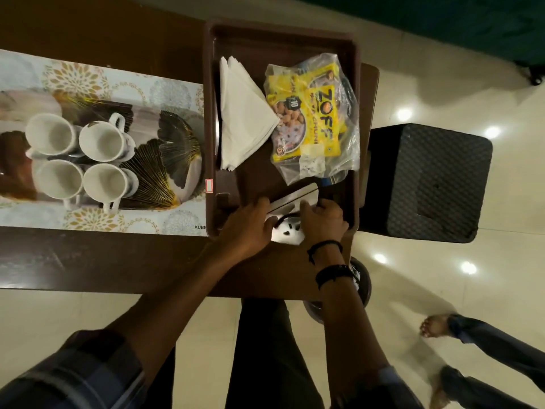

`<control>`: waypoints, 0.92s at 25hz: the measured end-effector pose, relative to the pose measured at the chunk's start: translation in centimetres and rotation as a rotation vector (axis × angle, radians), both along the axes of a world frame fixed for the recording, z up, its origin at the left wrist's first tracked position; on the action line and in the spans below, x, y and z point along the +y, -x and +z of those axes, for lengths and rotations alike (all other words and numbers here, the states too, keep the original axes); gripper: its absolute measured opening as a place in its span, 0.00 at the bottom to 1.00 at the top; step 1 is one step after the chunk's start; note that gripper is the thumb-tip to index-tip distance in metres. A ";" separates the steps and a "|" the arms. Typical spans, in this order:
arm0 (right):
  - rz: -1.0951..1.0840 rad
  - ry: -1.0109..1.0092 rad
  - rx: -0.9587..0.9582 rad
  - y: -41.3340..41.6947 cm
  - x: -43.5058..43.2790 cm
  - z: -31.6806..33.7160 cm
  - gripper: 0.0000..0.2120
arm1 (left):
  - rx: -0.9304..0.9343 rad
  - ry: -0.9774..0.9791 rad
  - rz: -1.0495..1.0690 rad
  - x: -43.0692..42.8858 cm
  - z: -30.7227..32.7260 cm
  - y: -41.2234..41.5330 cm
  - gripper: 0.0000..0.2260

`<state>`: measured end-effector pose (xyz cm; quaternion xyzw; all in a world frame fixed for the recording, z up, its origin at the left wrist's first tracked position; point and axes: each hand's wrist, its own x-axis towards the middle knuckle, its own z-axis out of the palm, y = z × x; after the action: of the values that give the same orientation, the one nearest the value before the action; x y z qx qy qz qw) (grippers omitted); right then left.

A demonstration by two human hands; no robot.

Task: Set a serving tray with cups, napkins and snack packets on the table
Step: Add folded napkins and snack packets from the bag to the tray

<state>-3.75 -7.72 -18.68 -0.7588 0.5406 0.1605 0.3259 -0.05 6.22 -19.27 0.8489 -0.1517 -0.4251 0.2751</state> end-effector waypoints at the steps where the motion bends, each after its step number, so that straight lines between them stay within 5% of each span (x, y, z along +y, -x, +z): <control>1: -0.027 -0.048 -0.054 -0.1 -0.2 0.2 0.16 | 0.027 0.003 0.037 -0.2 -0.1 0.0 0.16; 11: 0.182 -0.267 -0.570 -1.8 0.8 6.5 0.16 | 0.124 0.316 0.468 2.9 3.0 -1.1 0.15; 16: 0.234 -0.594 -0.481 -4.9 4.9 8.2 0.22 | 0.290 0.478 1.038 7.2 4.2 -2.8 0.13; 23: 0.582 -0.517 -0.550 -10.4 14.1 7.9 0.17 | 0.294 0.690 1.352 13.6 4.3 -6.4 0.12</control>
<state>6.61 6.42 -10.82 -0.7871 0.1414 0.1675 0.5765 6.38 19.85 -14.96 0.5582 0.3136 -0.2017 0.7412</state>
